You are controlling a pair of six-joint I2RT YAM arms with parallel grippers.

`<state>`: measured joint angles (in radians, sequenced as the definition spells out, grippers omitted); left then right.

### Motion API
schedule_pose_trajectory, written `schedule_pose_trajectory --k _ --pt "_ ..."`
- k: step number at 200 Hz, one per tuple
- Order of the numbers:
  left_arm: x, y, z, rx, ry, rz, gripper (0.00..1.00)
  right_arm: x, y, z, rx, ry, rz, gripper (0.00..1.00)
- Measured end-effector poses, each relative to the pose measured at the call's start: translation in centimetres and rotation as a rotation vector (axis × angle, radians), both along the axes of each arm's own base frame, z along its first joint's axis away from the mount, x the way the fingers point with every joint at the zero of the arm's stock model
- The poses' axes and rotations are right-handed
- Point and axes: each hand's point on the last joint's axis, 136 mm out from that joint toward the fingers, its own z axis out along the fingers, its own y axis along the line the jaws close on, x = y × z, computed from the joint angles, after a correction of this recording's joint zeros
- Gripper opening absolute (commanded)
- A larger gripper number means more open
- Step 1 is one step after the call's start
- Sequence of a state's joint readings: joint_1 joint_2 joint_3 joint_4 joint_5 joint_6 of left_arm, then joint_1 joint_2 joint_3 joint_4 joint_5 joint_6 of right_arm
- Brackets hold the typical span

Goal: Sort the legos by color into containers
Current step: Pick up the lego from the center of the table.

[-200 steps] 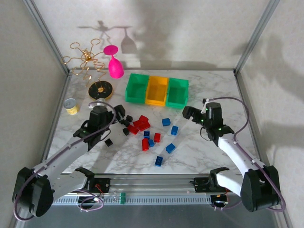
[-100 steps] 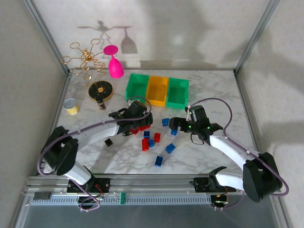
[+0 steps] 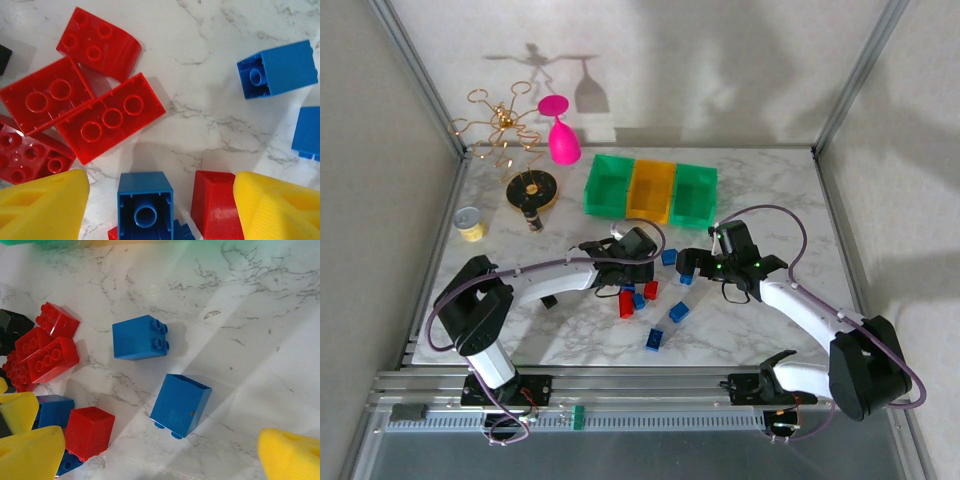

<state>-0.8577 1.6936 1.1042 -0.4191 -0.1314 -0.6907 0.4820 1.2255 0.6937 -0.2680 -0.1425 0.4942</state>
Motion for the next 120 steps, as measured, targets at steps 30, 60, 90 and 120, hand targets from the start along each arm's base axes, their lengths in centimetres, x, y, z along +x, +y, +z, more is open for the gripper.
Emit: schedule_pose_trajectory --k 30,60,90,120 --pt "-0.6 0.2 -0.4 0.014 0.013 0.000 0.66 -0.2 -0.2 -0.3 -0.008 0.015 -0.003 0.99" --pt "-0.7 0.3 -0.6 0.021 0.020 0.004 0.59 -0.3 -0.4 -0.3 -0.013 0.018 -0.006 0.99" --pt "-0.8 0.4 -1.6 0.039 0.037 0.001 0.53 -0.4 -0.4 -0.4 -0.018 0.023 -0.005 0.99" --pt "-1.1 0.3 -2.6 0.061 0.054 -0.003 0.48 -0.3 -0.5 -0.4 -0.022 0.020 -0.008 0.99"
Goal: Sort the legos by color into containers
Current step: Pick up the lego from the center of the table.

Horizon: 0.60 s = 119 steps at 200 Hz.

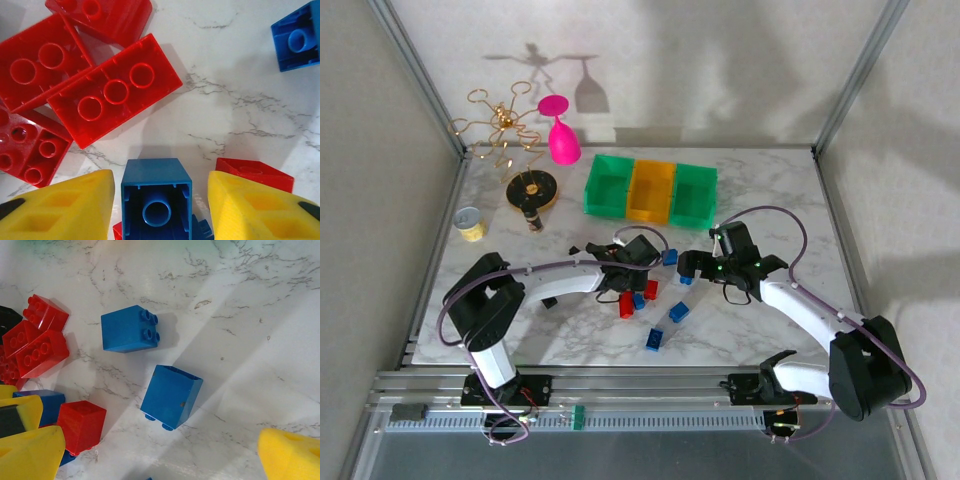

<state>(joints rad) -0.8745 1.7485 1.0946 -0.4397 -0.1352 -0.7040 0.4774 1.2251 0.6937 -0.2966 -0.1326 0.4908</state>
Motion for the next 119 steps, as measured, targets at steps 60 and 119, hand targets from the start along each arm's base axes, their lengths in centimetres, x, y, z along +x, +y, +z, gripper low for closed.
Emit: schedule_pose_trajectory --k 60,119 --pt "0.0 0.2 -0.3 0.014 0.001 0.002 0.32 0.0 0.0 0.0 0.000 -0.001 0.000 0.99" --pt "0.3 0.7 0.8 0.042 -0.023 0.008 0.30 0.0 0.0 0.4 0.005 -0.014 0.004 0.99"
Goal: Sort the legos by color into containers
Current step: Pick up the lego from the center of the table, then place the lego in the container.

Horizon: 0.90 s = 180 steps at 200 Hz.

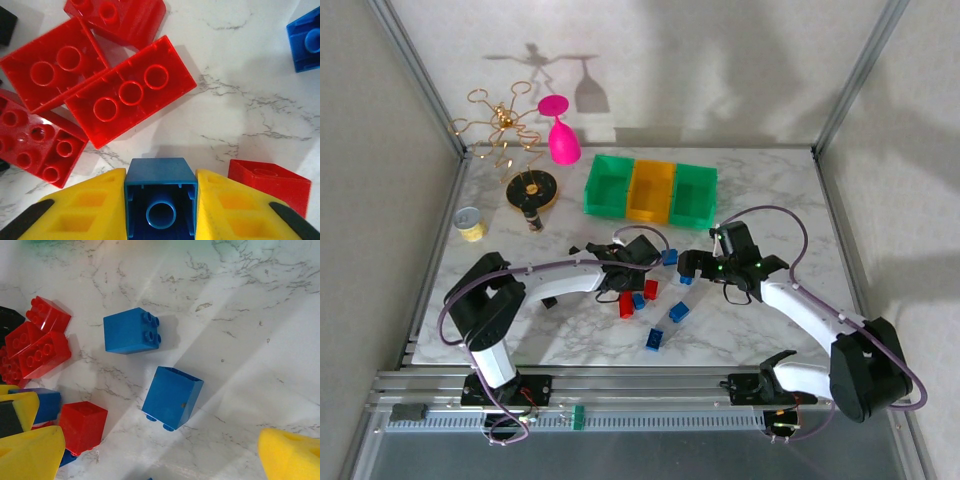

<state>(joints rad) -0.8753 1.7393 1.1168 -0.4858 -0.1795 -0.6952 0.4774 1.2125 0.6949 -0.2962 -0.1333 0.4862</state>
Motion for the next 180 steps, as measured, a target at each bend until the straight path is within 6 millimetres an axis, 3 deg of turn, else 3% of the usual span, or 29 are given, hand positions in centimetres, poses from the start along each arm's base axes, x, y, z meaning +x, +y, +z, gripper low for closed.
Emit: schedule_pose_trajectory --k 20,48,70,89,116,180 --pt "1.5 0.3 2.8 0.006 -0.068 0.025 0.31 0.4 0.2 0.8 0.010 -0.021 0.003 0.99" --pt "5.6 0.8 8.5 -0.055 -0.203 0.091 0.32 1.7 0.9 3.0 0.040 -0.078 0.002 0.99" --pt "9.5 2.7 12.1 -0.081 -0.286 0.168 0.32 2.8 1.3 4.6 0.066 -0.122 -0.005 0.99" --pt "12.8 4.4 13.9 -0.083 -0.347 0.233 0.31 4.1 1.5 5.2 0.085 -0.144 -0.024 0.99" --pt "16.4 5.6 13.2 -0.067 -0.385 0.283 0.31 5.4 1.4 4.9 0.103 -0.148 -0.058 0.99" --pt "23.1 6.7 7.4 0.001 -0.389 0.322 0.32 6.7 0.9 5.0 0.126 -0.163 -0.094 0.99"
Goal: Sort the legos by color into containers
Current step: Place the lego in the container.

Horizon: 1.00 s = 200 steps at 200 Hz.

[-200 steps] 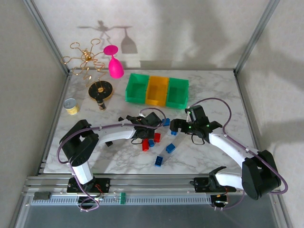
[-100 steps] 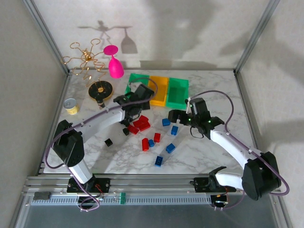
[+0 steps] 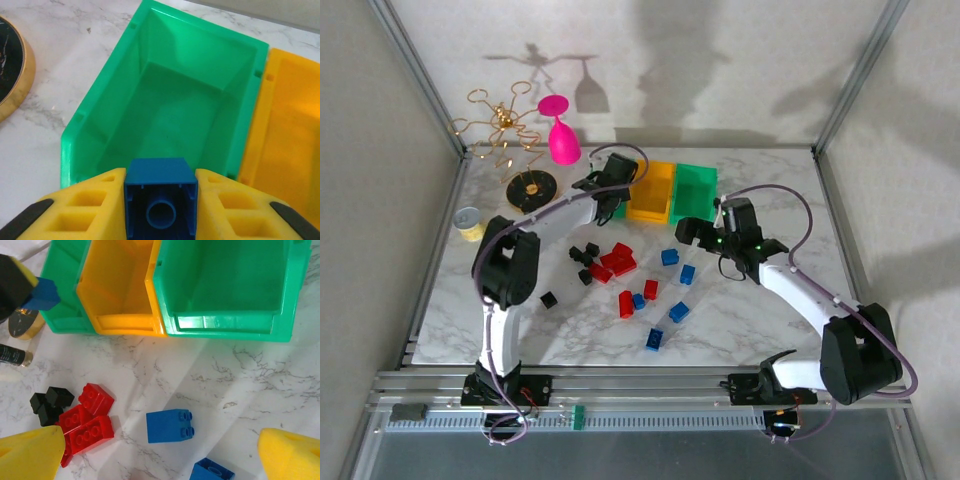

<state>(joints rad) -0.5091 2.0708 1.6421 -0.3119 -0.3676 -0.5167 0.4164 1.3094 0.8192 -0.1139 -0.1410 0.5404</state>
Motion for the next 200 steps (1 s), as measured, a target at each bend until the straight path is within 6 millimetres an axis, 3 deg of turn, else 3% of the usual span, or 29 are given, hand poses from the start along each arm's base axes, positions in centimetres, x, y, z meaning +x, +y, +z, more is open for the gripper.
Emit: schedule_pose_trajectory --k 23,58,108,143,179,200 --pt "2.0 0.9 -1.1 0.008 -0.001 0.020 0.34 0.2 -0.1 0.1 0.006 -0.005 -0.003 0.99" --pt "3.8 1.2 -2.1 0.011 0.010 0.010 0.48 0.3 -0.2 -0.2 0.009 0.005 -0.001 0.99" --pt "3.8 0.0 -0.1 -0.017 0.014 -0.032 0.53 0.5 -0.4 -0.2 0.010 0.005 -0.009 0.99" --pt "0.8 -0.1 1.9 -0.026 0.033 -0.065 0.54 0.4 -0.7 0.2 0.012 0.000 -0.013 0.99" --pt "-5.6 -0.9 5.7 -0.092 0.014 -0.142 0.55 -0.7 -0.9 1.3 0.020 -0.013 -0.002 0.99" --pt "-9.4 -1.5 6.3 -0.120 0.023 -0.190 0.56 -2.1 -1.2 1.1 0.022 0.004 0.012 0.99"
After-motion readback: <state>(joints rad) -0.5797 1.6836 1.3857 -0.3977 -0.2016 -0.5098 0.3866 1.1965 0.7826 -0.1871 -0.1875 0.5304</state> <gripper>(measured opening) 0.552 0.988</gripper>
